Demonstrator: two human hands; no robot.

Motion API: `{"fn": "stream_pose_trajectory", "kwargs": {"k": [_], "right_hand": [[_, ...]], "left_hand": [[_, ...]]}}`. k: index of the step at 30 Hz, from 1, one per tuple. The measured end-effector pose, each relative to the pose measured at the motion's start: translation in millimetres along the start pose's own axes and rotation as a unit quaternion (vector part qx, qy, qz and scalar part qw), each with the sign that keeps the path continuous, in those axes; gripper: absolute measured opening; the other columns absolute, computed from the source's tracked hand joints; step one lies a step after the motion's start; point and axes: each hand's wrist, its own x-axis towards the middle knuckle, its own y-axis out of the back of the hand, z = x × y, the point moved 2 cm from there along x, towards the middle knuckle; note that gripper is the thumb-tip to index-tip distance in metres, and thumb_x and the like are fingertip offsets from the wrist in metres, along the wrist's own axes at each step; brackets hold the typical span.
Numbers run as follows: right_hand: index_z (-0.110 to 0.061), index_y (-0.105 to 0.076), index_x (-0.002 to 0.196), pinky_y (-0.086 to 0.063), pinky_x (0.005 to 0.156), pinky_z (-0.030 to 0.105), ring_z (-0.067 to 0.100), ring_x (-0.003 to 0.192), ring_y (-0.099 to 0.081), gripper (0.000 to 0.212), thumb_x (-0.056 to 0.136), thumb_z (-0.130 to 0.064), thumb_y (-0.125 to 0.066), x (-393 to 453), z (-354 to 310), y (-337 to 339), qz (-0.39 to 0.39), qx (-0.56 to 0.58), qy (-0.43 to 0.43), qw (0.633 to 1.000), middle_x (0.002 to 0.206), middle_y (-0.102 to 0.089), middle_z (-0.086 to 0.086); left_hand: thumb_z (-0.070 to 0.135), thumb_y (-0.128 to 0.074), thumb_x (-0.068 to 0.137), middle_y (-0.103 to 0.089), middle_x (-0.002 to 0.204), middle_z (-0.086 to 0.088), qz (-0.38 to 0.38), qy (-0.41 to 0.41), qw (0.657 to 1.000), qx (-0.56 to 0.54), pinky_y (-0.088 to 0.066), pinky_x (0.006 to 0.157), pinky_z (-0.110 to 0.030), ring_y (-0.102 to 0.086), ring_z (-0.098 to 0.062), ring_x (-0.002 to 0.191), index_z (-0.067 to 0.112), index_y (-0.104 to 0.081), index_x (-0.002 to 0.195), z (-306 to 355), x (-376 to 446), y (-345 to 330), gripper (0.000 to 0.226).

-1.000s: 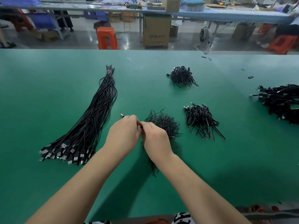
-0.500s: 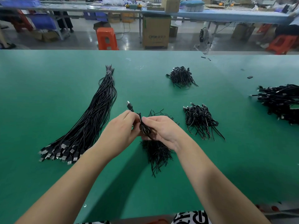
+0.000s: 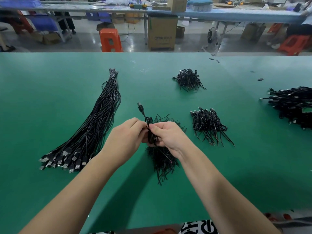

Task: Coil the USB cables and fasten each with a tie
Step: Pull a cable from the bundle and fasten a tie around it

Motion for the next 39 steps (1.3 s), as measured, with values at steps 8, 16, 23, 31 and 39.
{"fn": "stream_pose_trajectory", "kwargs": {"k": [8, 16, 23, 31, 39], "right_hand": [[0.008, -0.07, 0.103, -0.062, 0.067, 0.031, 0.021, 0.075, -0.075, 0.031, 0.102, -0.022, -0.059, 2, 5, 2, -0.012, -0.015, -0.036, 0.999, 0.084, -0.075, 0.012], [-0.026, -0.064, 0.126, -0.053, 0.086, 0.028, 0.004, 0.082, -0.064, 0.047, 0.089, 0.001, -0.072, 3, -2, 16, -0.037, -0.209, 0.128, 0.969, 0.125, -0.066, -0.002], [-0.029, -0.074, 0.089, -0.041, 0.055, 0.007, -0.002, 0.049, -0.053, 0.014, 0.096, -0.019, -0.066, 6, -1, 14, -0.017, -0.197, 0.14, 0.97, 0.064, -0.069, -0.003], [-0.027, -0.072, 0.077, -0.037, 0.055, 0.027, 0.014, 0.054, -0.04, 0.028, 0.1, -0.033, -0.059, 7, 5, 7, 0.023, -0.178, 0.1, 0.979, 0.056, -0.046, 0.0], [-0.021, -0.067, 0.103, -0.043, 0.05, 0.025, 0.015, 0.057, -0.061, 0.006, 0.098, -0.018, -0.064, 9, 6, 5, -0.003, -0.044, 0.043, 0.998, 0.072, -0.071, 0.006]], "left_hand": [[0.025, -0.046, 0.094, -0.063, 0.077, -0.004, -0.018, -0.082, 0.991, 0.105, -0.048, 0.043, -0.035, -0.064, -0.025, 0.068, 0.009, -0.068, 0.085, -5, 0, -3, 0.029], [0.014, -0.067, 0.09, -0.056, 0.055, 0.014, -0.045, 0.276, 0.927, -0.249, -0.034, 0.049, -0.019, -0.041, -0.004, 0.046, 0.017, -0.065, 0.076, -28, 1, -9, 0.013], [0.017, -0.066, 0.093, -0.053, 0.054, 0.011, -0.078, 0.277, 0.915, -0.283, -0.031, 0.047, -0.019, -0.037, -0.004, 0.047, 0.013, -0.066, 0.08, -18, -1, -12, 0.014], [0.011, -0.062, 0.095, -0.061, 0.082, 0.002, -0.053, 0.078, 0.993, -0.065, -0.046, 0.067, -0.032, -0.058, -0.013, 0.071, 0.011, -0.062, 0.095, -5, 0, -2, 0.0], [0.008, -0.063, 0.094, -0.062, 0.088, -0.002, -0.042, 0.042, 0.998, -0.035, -0.048, 0.068, -0.035, -0.06, -0.023, 0.075, 0.009, -0.063, 0.095, -4, -6, -3, 0.002]]}}
